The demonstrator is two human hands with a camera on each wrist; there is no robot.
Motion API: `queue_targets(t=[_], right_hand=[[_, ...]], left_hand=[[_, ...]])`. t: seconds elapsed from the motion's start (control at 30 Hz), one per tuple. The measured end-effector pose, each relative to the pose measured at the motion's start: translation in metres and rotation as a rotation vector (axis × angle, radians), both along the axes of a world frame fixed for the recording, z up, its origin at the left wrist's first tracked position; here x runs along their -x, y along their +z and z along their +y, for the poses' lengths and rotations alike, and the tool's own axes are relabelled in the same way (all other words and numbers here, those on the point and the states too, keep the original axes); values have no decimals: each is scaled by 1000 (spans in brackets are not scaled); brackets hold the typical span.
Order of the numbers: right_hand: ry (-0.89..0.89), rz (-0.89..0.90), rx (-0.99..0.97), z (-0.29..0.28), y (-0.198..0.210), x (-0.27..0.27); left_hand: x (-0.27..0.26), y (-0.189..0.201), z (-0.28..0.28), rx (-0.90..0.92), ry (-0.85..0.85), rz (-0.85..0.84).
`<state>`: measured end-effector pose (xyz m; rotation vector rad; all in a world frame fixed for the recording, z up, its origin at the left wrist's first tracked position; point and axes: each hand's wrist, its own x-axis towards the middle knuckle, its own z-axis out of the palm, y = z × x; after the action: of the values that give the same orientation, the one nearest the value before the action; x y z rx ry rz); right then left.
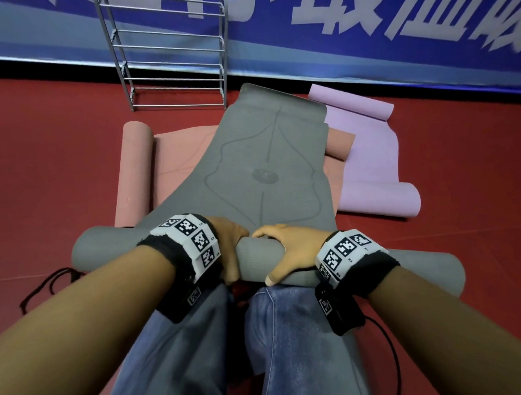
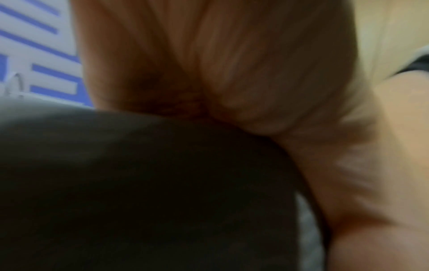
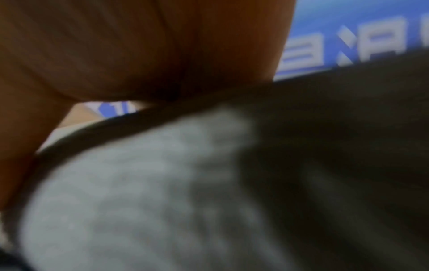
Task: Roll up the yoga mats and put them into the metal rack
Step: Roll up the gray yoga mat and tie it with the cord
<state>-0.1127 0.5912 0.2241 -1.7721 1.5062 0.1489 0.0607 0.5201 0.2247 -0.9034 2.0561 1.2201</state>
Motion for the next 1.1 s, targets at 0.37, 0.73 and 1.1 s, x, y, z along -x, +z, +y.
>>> queue_targets(t=[0.37,0.73,1.1], right_hand=[[-2,129,74,11,-15,-4],[-59,43,19,-1,-13,4],[-17,287,221,3,-21,-6]], left_hand=[[7,0,19,530,-133,-198],[9,-7,29,649,-98,-148],[7,-6,6,512,-42,-120]])
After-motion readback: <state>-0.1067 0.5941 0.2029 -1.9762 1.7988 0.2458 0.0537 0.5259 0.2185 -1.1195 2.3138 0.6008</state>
